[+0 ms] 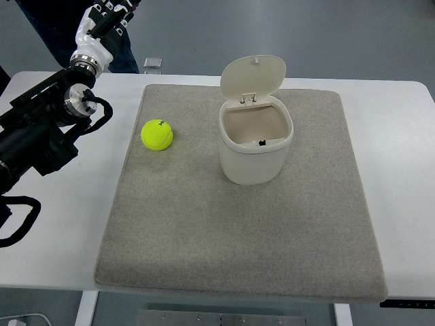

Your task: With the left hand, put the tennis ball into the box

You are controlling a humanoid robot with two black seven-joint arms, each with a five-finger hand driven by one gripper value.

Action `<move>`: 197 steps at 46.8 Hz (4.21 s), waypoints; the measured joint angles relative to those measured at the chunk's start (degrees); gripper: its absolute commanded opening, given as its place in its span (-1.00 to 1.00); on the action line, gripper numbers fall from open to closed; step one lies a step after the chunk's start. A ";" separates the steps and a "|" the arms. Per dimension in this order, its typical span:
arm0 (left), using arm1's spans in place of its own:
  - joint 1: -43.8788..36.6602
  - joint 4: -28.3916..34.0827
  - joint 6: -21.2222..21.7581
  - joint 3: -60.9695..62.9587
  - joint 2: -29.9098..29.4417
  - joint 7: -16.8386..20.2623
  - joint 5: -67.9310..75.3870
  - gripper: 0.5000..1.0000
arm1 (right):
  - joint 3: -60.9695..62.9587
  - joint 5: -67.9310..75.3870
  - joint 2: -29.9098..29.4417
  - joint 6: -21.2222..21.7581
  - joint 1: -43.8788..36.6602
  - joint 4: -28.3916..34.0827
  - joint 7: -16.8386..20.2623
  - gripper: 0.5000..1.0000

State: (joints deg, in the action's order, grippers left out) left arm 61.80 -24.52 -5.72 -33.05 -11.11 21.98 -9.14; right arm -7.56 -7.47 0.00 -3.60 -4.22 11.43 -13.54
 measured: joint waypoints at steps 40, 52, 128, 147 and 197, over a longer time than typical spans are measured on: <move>1.01 -1.86 0.91 1.54 0.14 -0.28 0.00 0.97 | 0.00 0.00 0.00 0.00 0.00 0.00 0.00 0.75; 4.04 -2.15 2.63 10.88 -0.25 -1.38 0.01 0.98 | -0.01 0.00 0.00 0.00 0.00 0.00 0.00 0.75; 19.34 -19.95 -1.23 34.69 -14.42 -35.37 6.73 1.00 | 0.00 0.00 0.00 0.01 0.00 0.00 0.00 0.75; 19.25 -20.64 -1.74 41.96 -14.91 -35.69 7.25 1.00 | -0.01 0.00 0.00 0.00 0.00 0.00 0.00 0.75; 19.33 -31.56 -3.41 46.24 -19.52 -35.51 19.28 1.00 | 0.00 0.00 0.00 0.02 0.00 0.00 0.00 0.75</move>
State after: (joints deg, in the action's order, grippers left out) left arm 81.12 -56.08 -9.14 13.18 -30.63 -13.52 10.13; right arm -7.56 -7.47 0.00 -3.58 -4.22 11.43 -13.53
